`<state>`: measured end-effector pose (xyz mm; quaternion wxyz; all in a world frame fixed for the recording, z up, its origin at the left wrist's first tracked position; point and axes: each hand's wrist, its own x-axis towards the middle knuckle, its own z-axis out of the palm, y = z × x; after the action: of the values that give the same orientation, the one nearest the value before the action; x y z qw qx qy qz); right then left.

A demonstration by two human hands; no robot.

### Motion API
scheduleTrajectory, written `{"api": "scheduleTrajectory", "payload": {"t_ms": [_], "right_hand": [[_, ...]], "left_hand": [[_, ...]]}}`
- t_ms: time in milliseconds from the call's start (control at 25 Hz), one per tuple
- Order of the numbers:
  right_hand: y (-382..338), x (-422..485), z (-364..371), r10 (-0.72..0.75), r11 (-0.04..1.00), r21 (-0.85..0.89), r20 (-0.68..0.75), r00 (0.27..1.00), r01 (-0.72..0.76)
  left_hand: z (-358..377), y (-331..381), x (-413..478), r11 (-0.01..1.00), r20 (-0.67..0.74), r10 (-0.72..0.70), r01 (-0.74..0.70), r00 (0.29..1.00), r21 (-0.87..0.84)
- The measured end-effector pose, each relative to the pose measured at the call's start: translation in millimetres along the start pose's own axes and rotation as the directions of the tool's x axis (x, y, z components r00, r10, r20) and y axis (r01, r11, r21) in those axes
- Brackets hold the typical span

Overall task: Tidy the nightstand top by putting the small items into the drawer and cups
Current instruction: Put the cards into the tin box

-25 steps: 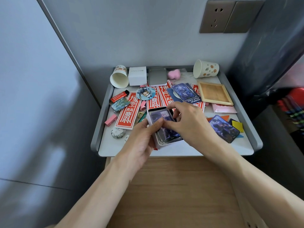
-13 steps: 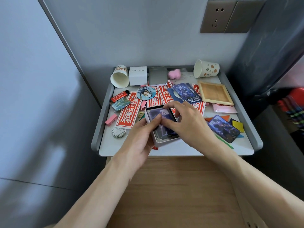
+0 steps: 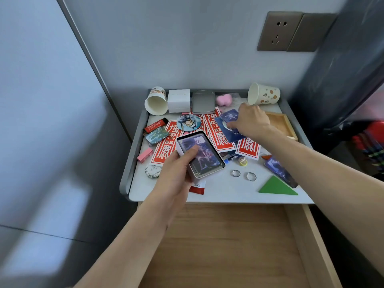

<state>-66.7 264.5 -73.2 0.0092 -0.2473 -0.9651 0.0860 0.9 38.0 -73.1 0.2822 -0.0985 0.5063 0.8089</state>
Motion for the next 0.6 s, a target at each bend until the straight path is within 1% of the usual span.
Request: {"api": "scheduleTrajectory", "payload": {"t_ms": [120, 160, 200, 240, 280, 320, 360, 400, 440, 520, 600], "right_hand": [[-0.1, -4.2, -5.5, -0.007, 0.999, 0.052, -0.048, 0.999, 0.009], [0.5, -7.5, -11.5, -0.006, 0.994, 0.109, -0.081, 0.997, 0.015], [1.0, -16.1, -19.5, 0.003, 0.975, 0.220, -0.106, 0.994, 0.020], [0.4, -29.4, -27.5, 0.024, 0.920, 0.392, -0.100, 0.995, 0.017], [-1.3, -47.9, -35.5, 0.028, 0.803, 0.595, -0.058, 0.998, 0.012], [-2.9, -70.4, -40.9, 0.001, 0.642, 0.767, -0.006, 1.000, 0.004], [-5.5, -94.7, -43.2, -0.039, 0.517, 0.856, 0.021, 0.999, 0.002], [-7.4, -117.3, -39.6, -0.072, 0.480, 0.877, 0.019, 0.997, 0.018], [-8.5, -135.4, -31.9, -0.098, 0.509, 0.859, -0.012, 0.995, 0.060], [-12.1, -154.1, -16.3, -0.116, 0.642, 0.749, -0.112, 0.987, 0.160], [-11.2, -157.6, -8.9, -0.162, 0.710, 0.666, -0.163, 0.973, 0.229]], "left_hand": [[-1.8, -0.6, 1.4, 1.000, 0.008, -0.001, 0.001, 1.000, -0.010], [-2.1, -1.3, 1.3, 1.000, 0.015, -0.004, 0.004, 1.000, -0.019], [-2.2, -2.2, 1.0, 1.000, 0.020, -0.007, 0.008, 1.000, -0.029], [-1.7, -2.5, 0.3, 0.999, 0.024, -0.011, 0.012, 1.000, -0.041], [-1.2, -3.3, 0.4, 0.999, 0.028, -0.015, 0.016, 1.000, -0.051], [-0.6, -4.9, 0.1, 0.998, 0.035, -0.017, 0.019, 0.999, -0.062], [1.3, -6.8, 0.2, 0.997, 0.052, -0.017, 0.021, 0.999, -0.079], [4.5, -10.1, -0.7, 0.995, 0.072, -0.019, 0.025, 0.997, -0.096], [7.6, -14.4, -2.1, 0.994, 0.088, -0.018, 0.027, 0.996, -0.105], [11.9, -23.0, -3.4, 0.995, 0.106, -0.008, 0.019, 0.994, -0.102], [14.3, -30.6, -4.3, 0.993, 0.126, 0.005, 0.010, 0.992, -0.116]]}}
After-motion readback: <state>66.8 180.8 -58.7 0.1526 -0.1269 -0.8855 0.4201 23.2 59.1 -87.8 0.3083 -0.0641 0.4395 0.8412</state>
